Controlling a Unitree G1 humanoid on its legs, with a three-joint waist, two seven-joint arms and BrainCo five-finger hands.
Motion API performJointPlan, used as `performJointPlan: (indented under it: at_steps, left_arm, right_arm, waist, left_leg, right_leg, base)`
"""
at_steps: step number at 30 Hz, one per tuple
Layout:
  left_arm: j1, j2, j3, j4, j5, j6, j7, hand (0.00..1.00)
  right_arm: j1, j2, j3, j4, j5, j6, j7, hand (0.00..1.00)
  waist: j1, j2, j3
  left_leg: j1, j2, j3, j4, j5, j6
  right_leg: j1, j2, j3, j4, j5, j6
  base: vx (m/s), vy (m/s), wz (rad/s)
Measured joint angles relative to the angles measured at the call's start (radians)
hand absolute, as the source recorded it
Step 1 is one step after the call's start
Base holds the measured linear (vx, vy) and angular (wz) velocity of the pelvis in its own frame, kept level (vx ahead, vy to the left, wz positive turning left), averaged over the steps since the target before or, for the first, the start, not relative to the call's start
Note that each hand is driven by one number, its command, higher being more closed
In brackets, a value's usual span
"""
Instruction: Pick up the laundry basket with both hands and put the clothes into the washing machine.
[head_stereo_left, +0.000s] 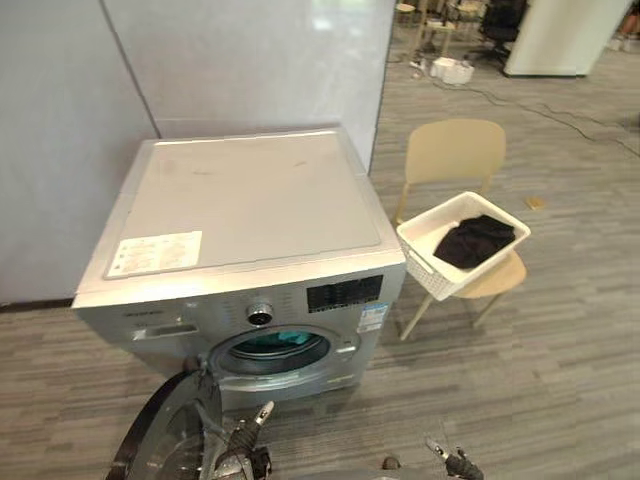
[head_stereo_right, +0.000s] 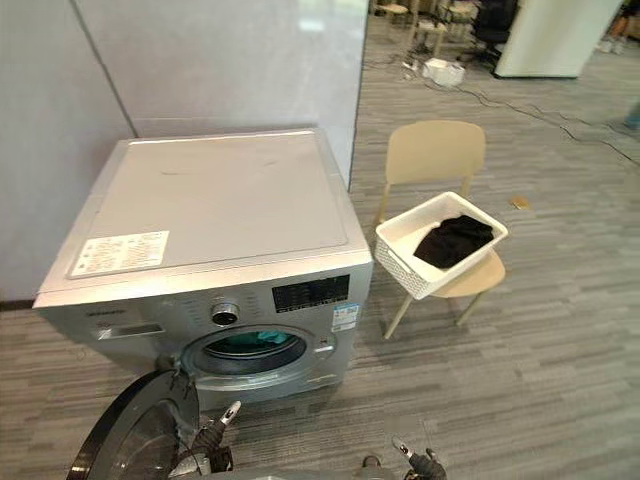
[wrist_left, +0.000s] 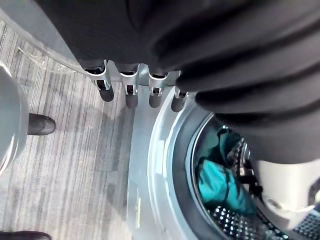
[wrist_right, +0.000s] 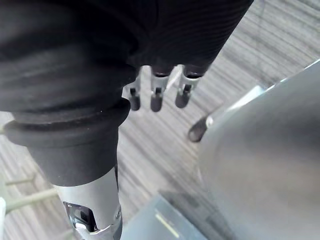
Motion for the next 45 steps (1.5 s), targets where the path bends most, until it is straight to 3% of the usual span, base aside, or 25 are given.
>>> performJointPlan:
  at_steps: [4, 6, 8, 9, 14, 16, 17, 19, 20, 21, 22, 23, 24, 26, 27, 28, 31, 33, 35, 37, 38, 39, 40, 42, 45]
  left_arm:
    - [-0.018, -0.016, 0.001, 0.0, 0.014, 0.009, -0.004, 0.0]
    - [-0.009, -0.01, -0.001, 0.0, 0.013, 0.009, -0.005, 0.0]
    - [0.017, 0.015, -0.03, 0.0, 0.012, 0.009, -0.011, 0.0]
    - [0.02, 0.026, -0.039, 0.0, 0.011, 0.009, -0.016, 0.0]
    - [0.03, 0.03, -0.092, 0.002, -0.02, 0.008, -0.031, 0.0]
    - [0.031, 0.045, -0.068, 0.004, -0.028, 0.009, -0.045, 0.0]
    - [0.037, 0.046, -0.057, 0.011, -0.028, 0.009, -0.044, 0.0]
    - [0.057, 0.064, -0.025, 0.012, -0.041, 0.009, -0.045, 0.0]
    - [0.063, 0.072, -0.019, 0.008, -0.049, 0.01, -0.044, 0.0]
    - [0.064, 0.075, -0.015, -0.009, -0.054, 0.01, -0.045, 0.0]
    - [0.065, 0.076, -0.02, -0.015, -0.054, 0.008, -0.045, 0.0]
    - [0.057, 0.075, -0.022, -0.025, -0.055, 0.002, -0.045, 0.0]
    - [0.054, 0.053, -0.028, -0.052, -0.055, -0.005, -0.045, 0.0]
    - [0.055, 0.037, -0.032, -0.063, -0.056, -0.014, -0.045, 0.0]
    - [0.06, 0.035, -0.032, -0.073, -0.058, -0.017, -0.045, 0.0]
    - [0.067, 0.033, -0.032, -0.079, -0.066, -0.021, -0.046, 0.0]
    - [0.066, 0.034, -0.034, -0.078, -0.065, -0.022, -0.047, 0.0]
    - [0.065, 0.037, -0.02, -0.073, -0.065, -0.02, -0.045, 0.0]
    - [0.06, 0.041, -0.002, -0.066, -0.067, -0.006, -0.044, 0.0]
    - [0.026, 0.053, 0.038, 0.001, -0.121, 0.084, -0.078, 0.0]
    - [0.022, 0.061, 0.049, 0.006, -0.133, 0.102, -0.088, 0.0]
    - [0.028, 0.076, 0.057, -0.001, -0.159, 0.113, -0.091, 0.0]
    - [0.028, 0.08, 0.059, -0.003, -0.179, 0.133, -0.096, 0.0]
    - [0.028, 0.082, 0.059, 0.0, -0.198, 0.139, -0.059, 0.0]
    - [0.034, 0.08, 0.058, -0.003, -0.172, 0.112, -0.037, 0.0]
  right_arm:
    - [0.013, -0.011, -0.039, -0.004, 0.0, 0.003, 0.001, 0.0]
    - [0.016, -0.006, -0.106, -0.002, -0.005, 0.011, 0.001, 0.0]
    - [0.045, -0.001, -0.153, 0.025, -0.013, 0.023, 0.0, 0.0]
    - [0.053, -0.003, -0.15, 0.025, -0.019, 0.027, -0.001, 0.0]
    - [0.025, -0.041, -0.122, 0.033, -0.042, 0.038, 0.001, 0.0]
    - [0.014, -0.041, -0.096, 0.033, -0.045, 0.039, 0.005, 0.0]
    - [0.01, -0.046, -0.07, 0.029, -0.044, 0.038, 0.015, 0.0]
    - [0.001, -0.049, -0.021, 0.024, -0.035, 0.036, 0.019, 0.0]
    - [-0.005, -0.052, 0.007, 0.016, -0.022, 0.029, 0.023, 0.0]
    - [-0.008, -0.058, 0.019, 0.005, -0.002, 0.015, 0.023, 0.0]
    - [-0.008, -0.065, 0.026, 0.001, 0.003, 0.01, 0.023, 0.0]
    - [-0.01, -0.073, 0.03, -0.01, 0.005, 0.005, 0.023, 0.0]
    - [-0.012, -0.092, 0.028, -0.027, 0.014, -0.002, 0.019, 0.0]
    - [-0.024, -0.108, 0.027, -0.027, 0.017, -0.002, 0.019, 0.0]
    - [-0.037, -0.108, 0.025, -0.026, 0.019, 0.0, 0.019, 0.0]
    - [-0.04, -0.096, 0.024, -0.027, 0.021, 0.001, 0.021, 0.0]
    - [-0.037, -0.071, 0.028, -0.026, 0.021, 0.003, 0.02, 0.0]
    - [-0.049, -0.057, 0.04, -0.025, 0.01, 0.004, 0.021, 0.0]
    - [-0.053, -0.058, 0.054, -0.023, -0.006, 0.003, 0.022, 0.0]
    - [-0.049, -0.049, 0.067, -0.023, -0.007, 0.003, 0.034, 0.0]
    - [-0.049, -0.037, 0.07, -0.027, -0.008, 0.003, 0.04, 0.0]
    - [-0.043, -0.021, 0.073, -0.04, -0.018, 0.003, 0.055, 0.0]
    - [-0.031, -0.022, 0.072, -0.044, -0.031, 0.005, 0.062, 0.0]
    - [-0.031, -0.023, 0.062, -0.043, -0.034, 0.004, 0.063, 0.0]
    - [-0.021, -0.023, -0.036, -0.023, -0.035, 0.006, 0.061, 0.0]
  waist:
    - [-0.017, 0.012, 0.014]
    - [-0.017, 0.015, 0.021]
    - [-0.016, 0.015, 0.022]
    - [-0.017, 0.005, 0.018]
    - [-0.003, 0.048, 0.021]
    - [-0.006, 0.028, 0.038]
    - [-0.009, 0.043, 0.039]
    - [-0.007, 0.03, 0.029]
    - [-0.007, 0.018, 0.033]
    - [-0.005, 0.019, 0.042]
    - [-0.003, 0.013, 0.051]
    - [0.007, 0.015, 0.071]
    - [0.01, 0.044, 0.078]
    - [0.01, 0.062, 0.089]
    - [0.014, 0.06, 0.091]
    - [0.021, 0.057, 0.093]
    - [0.032, 0.057, 0.093]
    - [0.04, 0.044, 0.092]
    - [0.038, 0.022, 0.1]
    - [0.037, 0.014, 0.091]
    - [0.037, 0.0, 0.09]
    - [0.038, -0.031, 0.096]
    - [0.039, -0.038, 0.1]
    - [0.03, -0.03, 0.105]
    - [0.036, -0.023, 0.102]
  left_leg:
    - [0.024, 0.007, 0.05, -0.005, -0.002, 0.004]
    - [0.04, 0.016, 0.078, -0.005, -0.001, 0.003]
    - [0.081, 0.035, 0.102, -0.011, 0.003, -0.02]
    - [0.084, 0.035, 0.1, -0.016, 0.003, -0.03]
    - [0.083, 0.096, 0.131, -0.085, -0.023, -0.065]
    - [0.107, 0.118, 0.139, -0.072, -0.039, -0.09]
    - [0.124, 0.176, 0.158, -0.04, -0.046, -0.113]
    - [0.097, 0.23, 0.147, 0.112, -0.038, -0.136]
    - [0.012, 0.284, 0.109, 0.326, -0.013, -0.094]
    - [-0.07, 0.328, 0.069, 0.536, 0.072, 0.044]
    - [-0.107, 0.347, 0.05, 0.642, 0.119, 0.105]
    - [-0.152, 0.346, 0.02, 0.749, 0.103, 0.106]
    - [-0.229, 0.298, 0.016, 0.841, 0.055, 0.101]
    - [-0.292, 0.18, -0.011, 0.817, 0.018, 0.068]
    - [-0.326, 0.084, -0.044, 0.734, -0.005, 0.033]
    - [-0.333, 0.02, -0.04, 0.589, -0.005, 0.032]
    - [-0.333, -0.042, -0.042, 0.254, 0.016, 0.03]
    - [-0.299, -0.105, -0.104, 0.161, 0.121, 0.108]
    - [-0.26, -0.134, -0.09, 0.146, 0.109, 0.129]
    - [-0.192, -0.172, -0.099, 0.091, 0.082, 0.142]
    - [-0.178, -0.183, -0.095, 0.069, 0.082, 0.142]
    - [-0.149, -0.2, -0.082, 0.051, 0.083, 0.14]
    - [-0.118, -0.204, -0.098, 0.055, 0.085, 0.136]
    - [-0.08, -0.19, -0.147, 0.071, 0.081, 0.132]
    - [-0.052, -0.156, -0.205, 0.084, 0.052, 0.105]
  right_leg:
    - [-0.015, -0.022, -0.036, 0.028, -0.025, -0.036]
    - [-0.019, -0.065, -0.155, 0.064, -0.087, -0.091]
    - [-0.016, -0.092, -0.28, 0.117, -0.093, -0.084]
    - [-0.016, -0.078, -0.276, 0.115, -0.092, -0.081]
    - [-0.056, 0.004, -0.31, 0.076, -0.091, -0.067]
    - [-0.064, 0.026, -0.305, 0.112, -0.094, -0.069]
    - [-0.051, 0.079, -0.307, 0.123, -0.116, -0.1]
    - [-0.044, 0.125, -0.299, 0.13, -0.136, -0.13]
    - [0.002, 0.155, -0.283, 0.109, -0.125, -0.145]
    - [0.06, 0.174, -0.271, 0.066, -0.124, -0.157]
    - [0.098, 0.173, -0.257, 0.037, -0.12, -0.167]
    - [0.144, 0.177, -0.243, 0.015, -0.123, -0.176]
    - [0.183, 0.172, -0.214, -0.021, -0.123, -0.177]
    - [0.215, 0.154, -0.187, -0.048, -0.124, -0.178]
    - [0.231, 0.142, -0.175, -0.069, -0.124, -0.177]
    - [0.249, 0.139, -0.166, -0.094, -0.124, -0.176]
    - [0.273, 0.151, -0.174, -0.137, -0.134, -0.159]
    - [0.292, 0.13, -0.173, -0.11, -0.184, -0.113]
    - [0.293, 0.092, -0.178, -0.029, -0.237, -0.084]
    - [0.174, 0.027, -0.191, 0.327, -0.293, -0.008]
    - [0.103, 0.0, -0.188, 0.475, -0.289, -0.01]
    - [-0.024, -0.054, -0.167, 0.772, -0.24, -0.026]
    - [-0.093, -0.076, -0.135, 0.95, -0.201, -0.043]
    - [-0.151, -0.091, -0.103, 1.035, -0.199, -0.032]
    - [-0.175, -0.2, -0.082, 0.846, -0.197, -0.047]
  base:
    - [-0.03, -0.001, -0.27]
    - [-0.02, -0.043, -0.28]
    - [-0.01, -0.112, -0.36]
    - [-0.01, -0.13, -0.37]
    - [0.0, -0.118, -0.54]
    - [0.09, -0.13, -0.54]
    - [0.19, -0.183, -0.44]
    - [0.27, -0.209, -0.5]
    - [0.36, -0.331, -0.57]
    - [0.31, -0.274, -0.5]
    - [0.31, -0.231, -0.37]
    - [0.28, -0.092, -0.47]
    - [0.29, -0.08, -0.49]
    - [0.28, -0.032, -0.44]
    - [0.26, 0.007, -0.47]
    - [0.24, 0.011, -0.35]
    - [0.25, 0.031, 0.03]
    - [0.34, 0.116, 0.17]
    - [0.31, 0.107, 0.16]
    - [0.26, 0.122, 0.39]
    - [0.22, 0.064, 0.52]
    - [0.21, -0.015, 0.62]
    - [0.2, -0.041, 0.69]
    - [0.17, -0.105, 0.73]
    - [0.1, -0.195, 0.52]
